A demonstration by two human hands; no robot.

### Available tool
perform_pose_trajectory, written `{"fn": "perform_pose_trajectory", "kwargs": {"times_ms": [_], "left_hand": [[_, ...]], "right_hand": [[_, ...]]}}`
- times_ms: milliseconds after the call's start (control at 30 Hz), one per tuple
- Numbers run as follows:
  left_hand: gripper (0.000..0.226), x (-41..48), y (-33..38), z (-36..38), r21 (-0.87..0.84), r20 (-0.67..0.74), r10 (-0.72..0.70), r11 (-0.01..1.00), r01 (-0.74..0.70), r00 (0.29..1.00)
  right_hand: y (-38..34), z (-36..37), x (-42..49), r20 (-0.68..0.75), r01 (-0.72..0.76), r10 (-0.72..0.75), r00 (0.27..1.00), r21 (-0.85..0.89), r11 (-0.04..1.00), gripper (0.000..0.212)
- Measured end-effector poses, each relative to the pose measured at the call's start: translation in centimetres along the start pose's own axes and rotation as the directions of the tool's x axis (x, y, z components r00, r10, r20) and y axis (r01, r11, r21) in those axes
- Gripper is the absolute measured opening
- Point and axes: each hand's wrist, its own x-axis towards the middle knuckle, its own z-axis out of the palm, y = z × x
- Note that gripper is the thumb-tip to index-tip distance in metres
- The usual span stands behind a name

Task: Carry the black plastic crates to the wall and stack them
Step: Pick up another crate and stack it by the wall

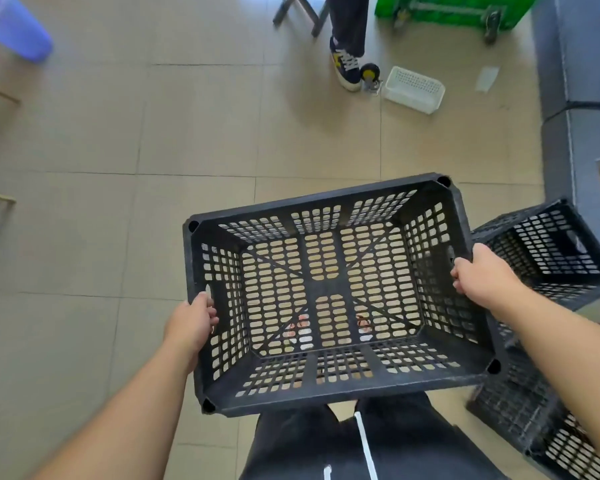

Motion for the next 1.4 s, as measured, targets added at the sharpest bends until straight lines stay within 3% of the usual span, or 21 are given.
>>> {"fn": "perform_pose_trajectory", "kwargs": {"times_ms": [267,500,733,933,1067,1267,1400], "left_hand": [[0.038,-7.9,-0.9,-5.1,-0.103,-0.147,-0.018,0.995,0.002,0.989],[0.035,-15.0,-6.4,-7.9,-0.33,-0.28,-0.183,0.94,0.084,0.943],[0.036,-22.5,-15.5,-12.4,-0.592,-0.351,-0.358,0.801,0.091,0.865],[0.035,-27.6,-24.9,-16.5,-0.731,-0.4,-0.478,0.681,0.043,0.782],[0.037,-30.9,-31.9,-19.3,-0.79,-0.413,-0.553,0.613,0.017,0.723],[0.038,-35.7,-42.1,-24.3,-0.858,-0.397,-0.651,0.514,-0.009,0.647],[0.039,-37.3,-48.0,-27.9,-0.884,-0.376,-0.695,0.468,-0.013,0.613]], "right_hand": [[-5.3,-4.2,-3.5,0.064,0.185,-0.18,0.982,-0.067,0.98,0.017],[-12.3,-4.2,-5.8,0.156,0.399,-0.372,0.915,-0.208,0.893,0.013],[-20.5,0.3,-13.5,0.325,0.677,-0.594,0.736,-0.352,0.646,0.022],[-24.0,7.6,-24.4,0.468,0.811,-0.663,0.584,-0.318,0.491,0.019],[-24.0,13.3,-32.2,0.543,0.862,-0.671,0.506,-0.297,0.41,0.015],[-22.9,22.9,-43.2,0.618,0.932,-0.708,0.341,-0.321,0.169,0.023],[-21.7,28.2,-49.8,0.644,0.942,-0.708,0.291,-0.322,0.094,0.023]]}}
